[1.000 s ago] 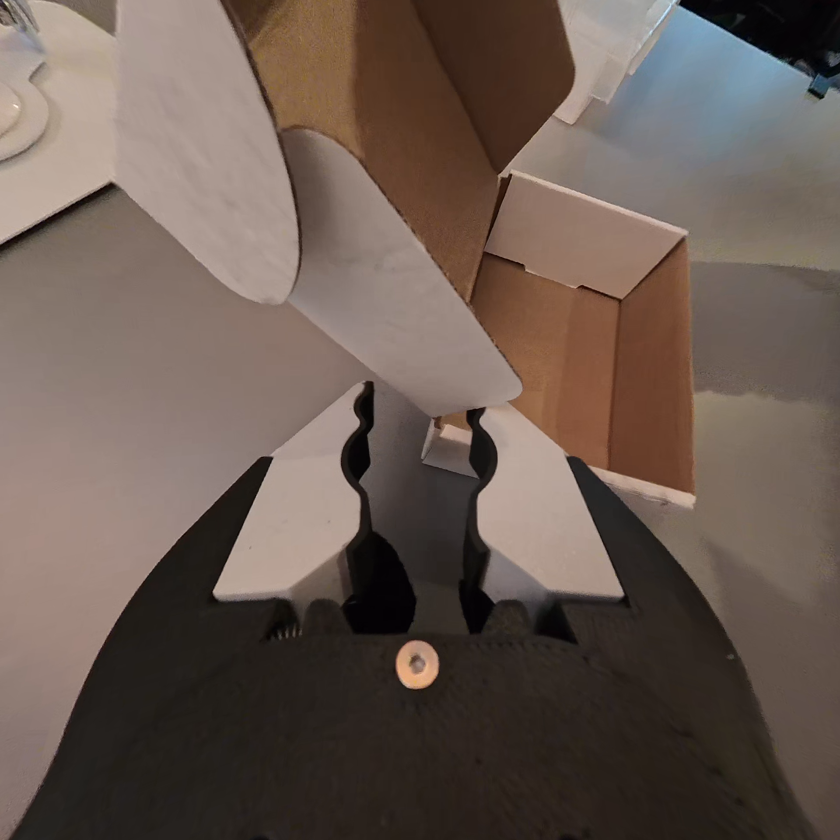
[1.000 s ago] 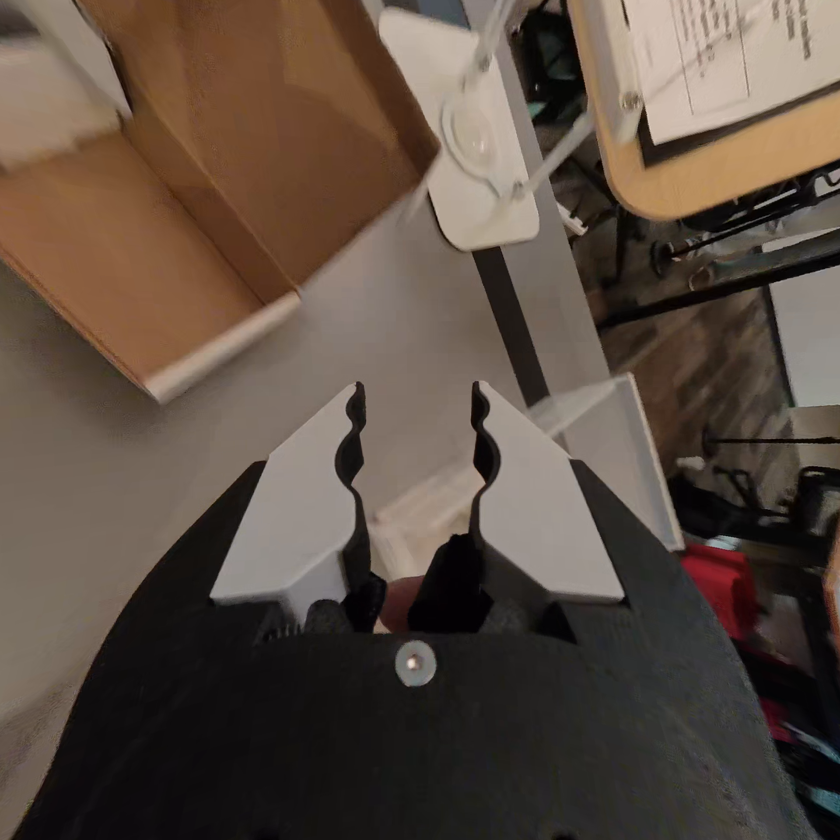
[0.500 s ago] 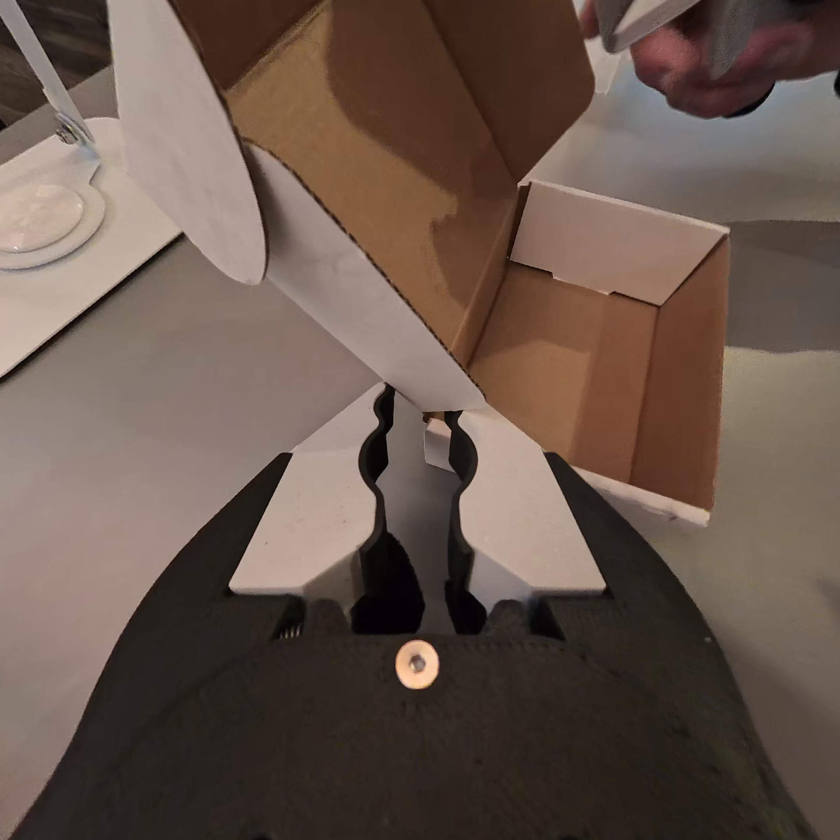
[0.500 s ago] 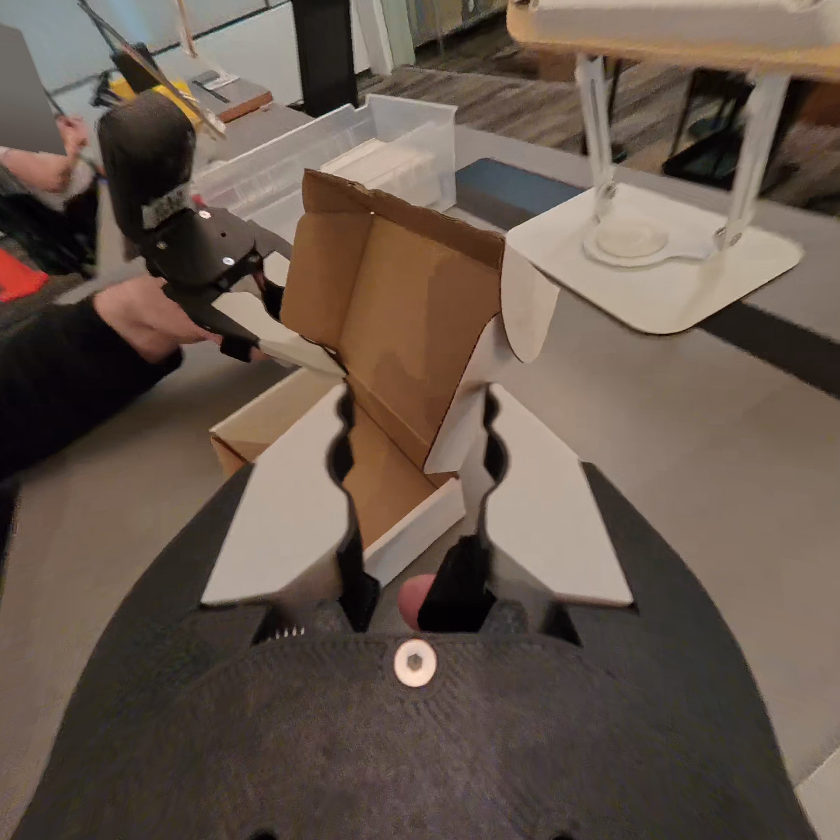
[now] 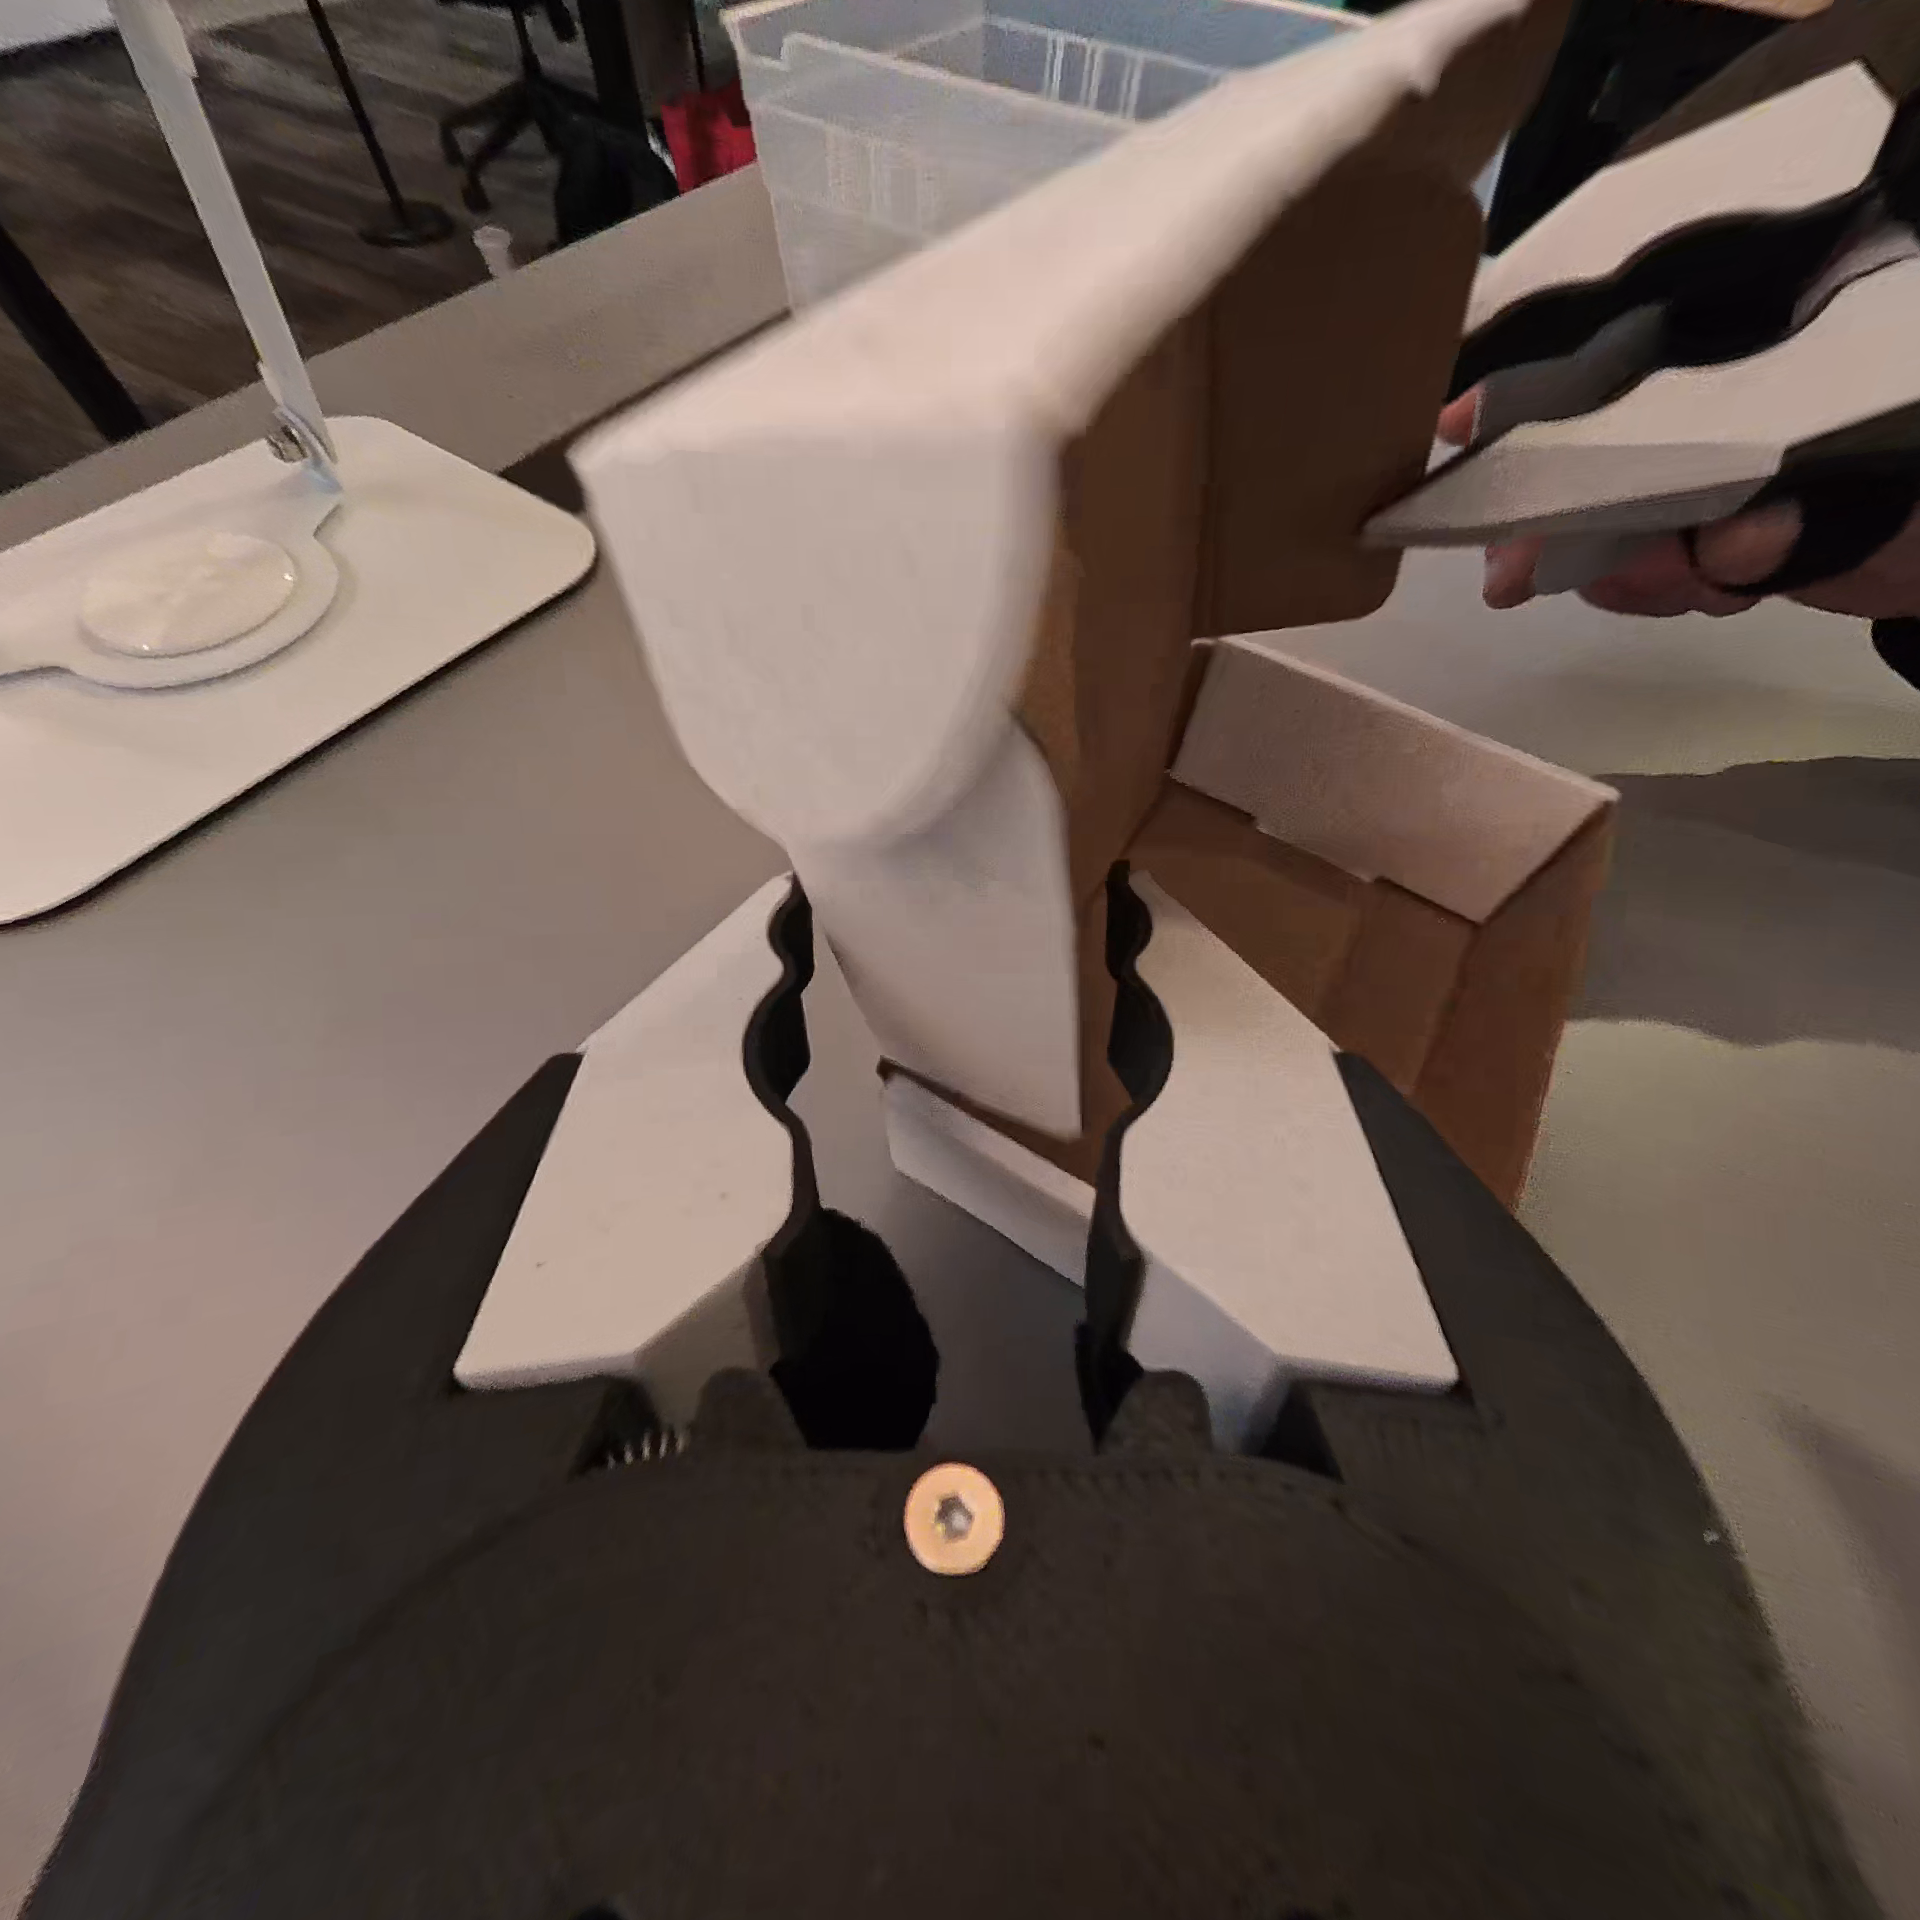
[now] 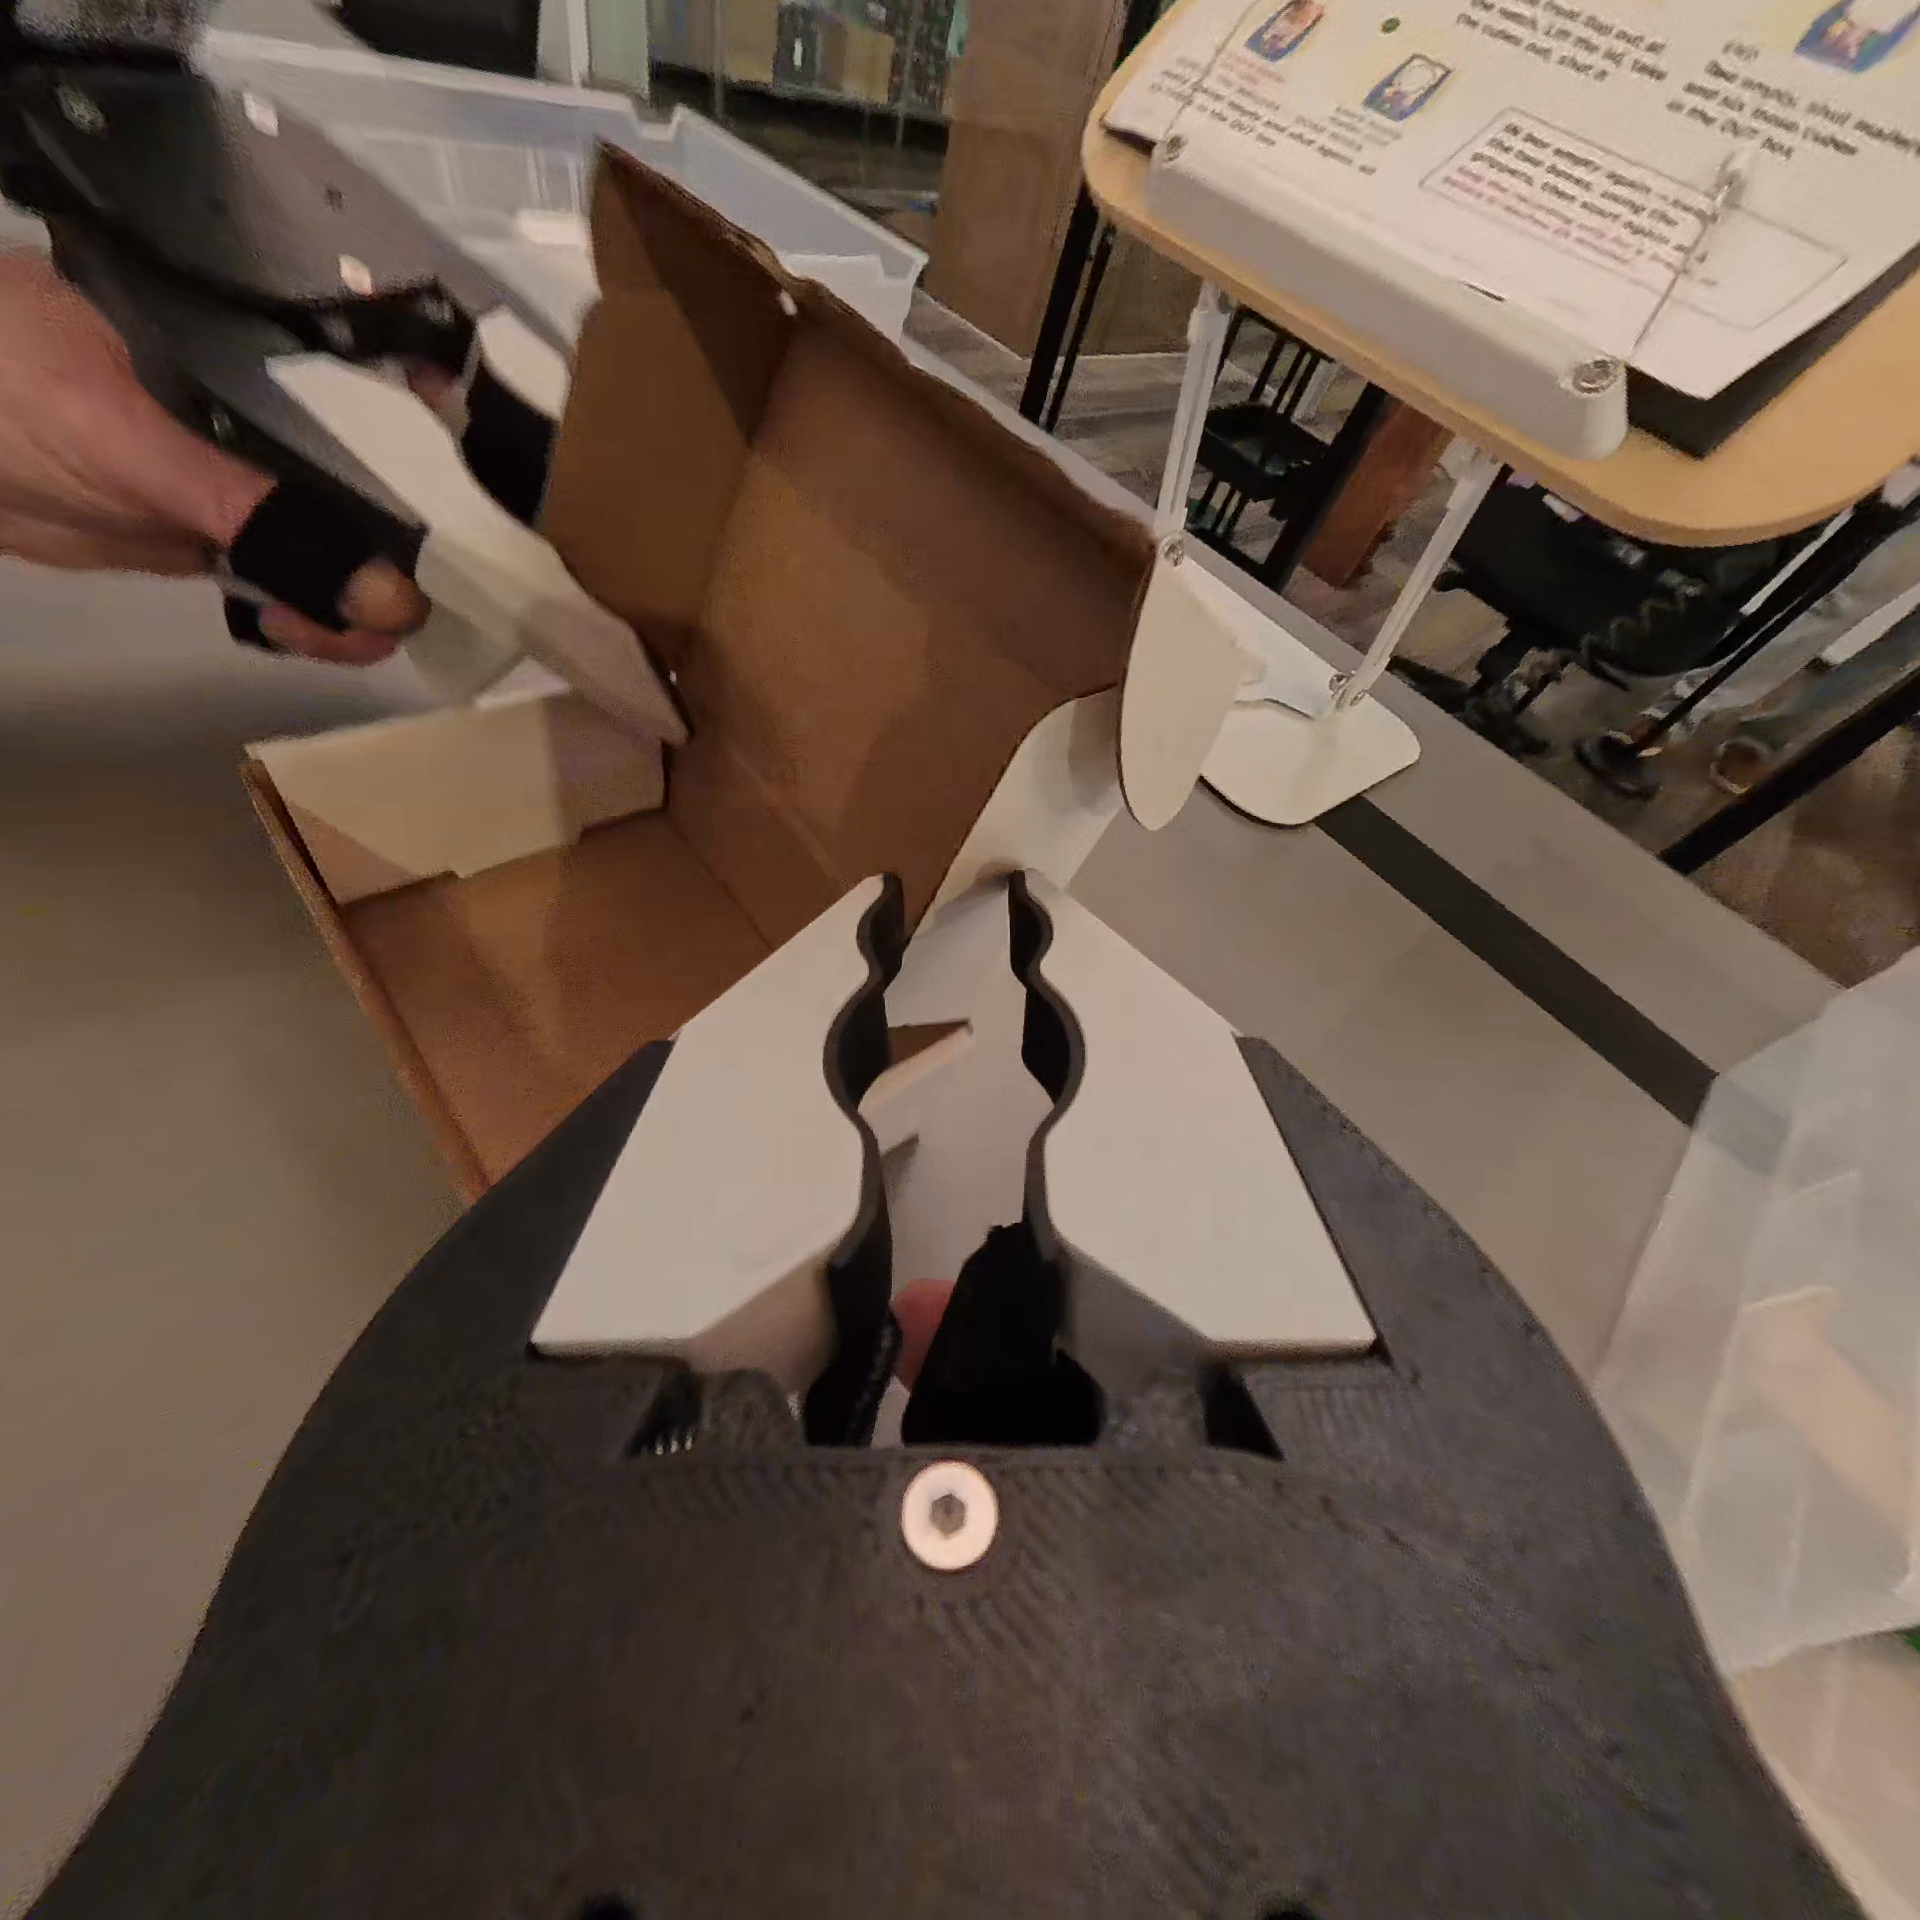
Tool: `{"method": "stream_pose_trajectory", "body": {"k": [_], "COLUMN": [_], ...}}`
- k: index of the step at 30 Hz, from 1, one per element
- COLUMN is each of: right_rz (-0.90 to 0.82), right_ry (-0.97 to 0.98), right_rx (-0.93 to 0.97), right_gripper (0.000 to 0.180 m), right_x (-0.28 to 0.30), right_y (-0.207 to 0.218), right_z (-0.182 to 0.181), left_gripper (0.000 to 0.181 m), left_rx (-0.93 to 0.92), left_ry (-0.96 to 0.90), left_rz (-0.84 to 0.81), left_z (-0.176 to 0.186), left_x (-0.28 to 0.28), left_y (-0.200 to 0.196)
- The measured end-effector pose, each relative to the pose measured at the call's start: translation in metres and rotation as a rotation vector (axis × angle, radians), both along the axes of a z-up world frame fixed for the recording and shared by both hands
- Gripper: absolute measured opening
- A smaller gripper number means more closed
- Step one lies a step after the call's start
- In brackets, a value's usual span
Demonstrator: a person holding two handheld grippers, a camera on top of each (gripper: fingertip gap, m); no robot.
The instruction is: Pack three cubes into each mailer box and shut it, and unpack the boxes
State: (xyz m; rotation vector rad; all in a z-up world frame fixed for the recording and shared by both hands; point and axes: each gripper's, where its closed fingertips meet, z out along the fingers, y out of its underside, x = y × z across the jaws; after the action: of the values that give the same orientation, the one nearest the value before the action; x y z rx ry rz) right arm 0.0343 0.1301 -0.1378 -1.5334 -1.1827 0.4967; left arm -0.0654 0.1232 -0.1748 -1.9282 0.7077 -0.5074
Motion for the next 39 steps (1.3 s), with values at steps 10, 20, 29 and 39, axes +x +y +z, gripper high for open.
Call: {"method": "stream_pose_trajectory", "body": {"k": [10,20,29,39], "right_rz": [0.081,0.107,0.207,0.25], "right_ry": [-0.027,-0.122,-0.254,-0.358], "right_rx": [0.023,-0.052,-0.154,-0.112], "right_gripper": [0.016,0.018,0.027,0.08], "right_x": [-0.017,-0.017,-0.008,0.027], "right_y": [-0.029,-0.037,-0.054,-0.069], "right_z": [-0.015,-0.033,-0.051,-0.032], "left_gripper": [0.09,0.127,0.145,0.144], "left_rx": [0.044,-0.061,-0.06,0.003], "left_ry": [-0.047,0.051,0.151,0.085], "left_rz": [-0.055,-0.203,-0.302,-0.211], "left_z": [0.012,-0.009,-0.026,-0.011], "left_x": [0.013,0.025,0.022,-0.011], "left_y": [-0.011,-0.039,-0.068,-0.081]}}
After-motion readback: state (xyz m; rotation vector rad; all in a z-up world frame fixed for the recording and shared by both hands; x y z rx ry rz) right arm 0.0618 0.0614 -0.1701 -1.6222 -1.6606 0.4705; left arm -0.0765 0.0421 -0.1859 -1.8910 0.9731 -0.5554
